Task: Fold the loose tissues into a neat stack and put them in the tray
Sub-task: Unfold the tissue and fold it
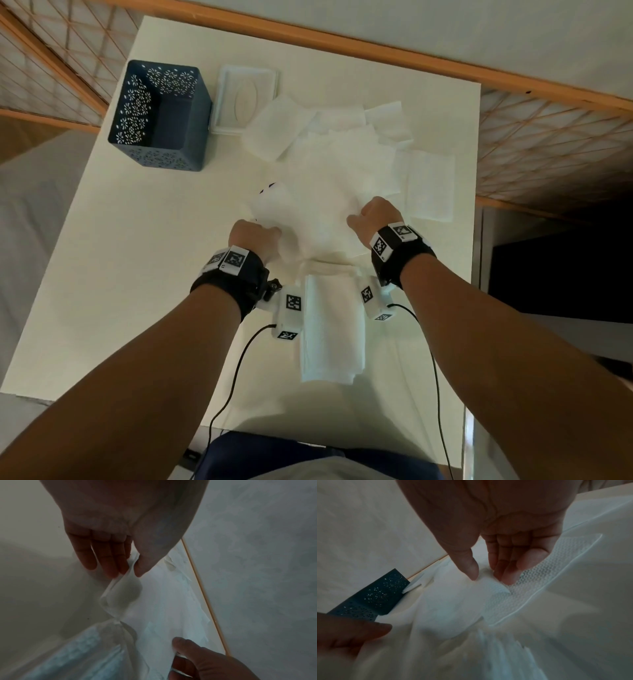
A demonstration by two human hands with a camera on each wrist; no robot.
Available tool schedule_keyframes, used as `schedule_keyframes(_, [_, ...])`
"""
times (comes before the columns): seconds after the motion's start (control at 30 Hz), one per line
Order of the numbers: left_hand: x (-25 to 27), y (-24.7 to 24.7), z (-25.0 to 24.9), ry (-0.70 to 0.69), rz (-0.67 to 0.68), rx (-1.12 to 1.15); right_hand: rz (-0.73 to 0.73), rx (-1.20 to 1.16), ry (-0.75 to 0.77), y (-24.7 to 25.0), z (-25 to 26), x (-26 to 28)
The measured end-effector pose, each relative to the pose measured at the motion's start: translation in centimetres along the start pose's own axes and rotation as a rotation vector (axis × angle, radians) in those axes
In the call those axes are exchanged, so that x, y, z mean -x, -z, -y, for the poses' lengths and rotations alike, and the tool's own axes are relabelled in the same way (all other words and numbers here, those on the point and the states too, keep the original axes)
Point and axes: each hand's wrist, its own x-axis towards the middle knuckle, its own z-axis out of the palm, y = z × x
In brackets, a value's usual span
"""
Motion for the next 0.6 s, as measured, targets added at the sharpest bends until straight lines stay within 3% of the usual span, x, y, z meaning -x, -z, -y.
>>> schedule_keyframes(0.27, [2.2, 0.9, -2.1, -0.158, -0.08, 0.086, -0.07, -0.05, 0.031, 1.7, 0.7, 1.8])
schedule_keyframes(0.37, [4.6, 1.5, -3.9, -0.221, -0.045, 0.251, -0.133, -0.047, 0.198, 2.7, 2.0, 4.3])
schedule_keyframes(0.5, [7.3, 2.4, -6.3, -0.237, 0.059, 0.402, 0.025, -0.068, 0.502, 3.1, 3.7, 8.6])
schedule_keyframes(0.6, [9.2, 2.9, -7.9, -0.255, 0.097, 0.469, 0.08, -0.029, 0.574, 3.0, 4.3, 10.3])
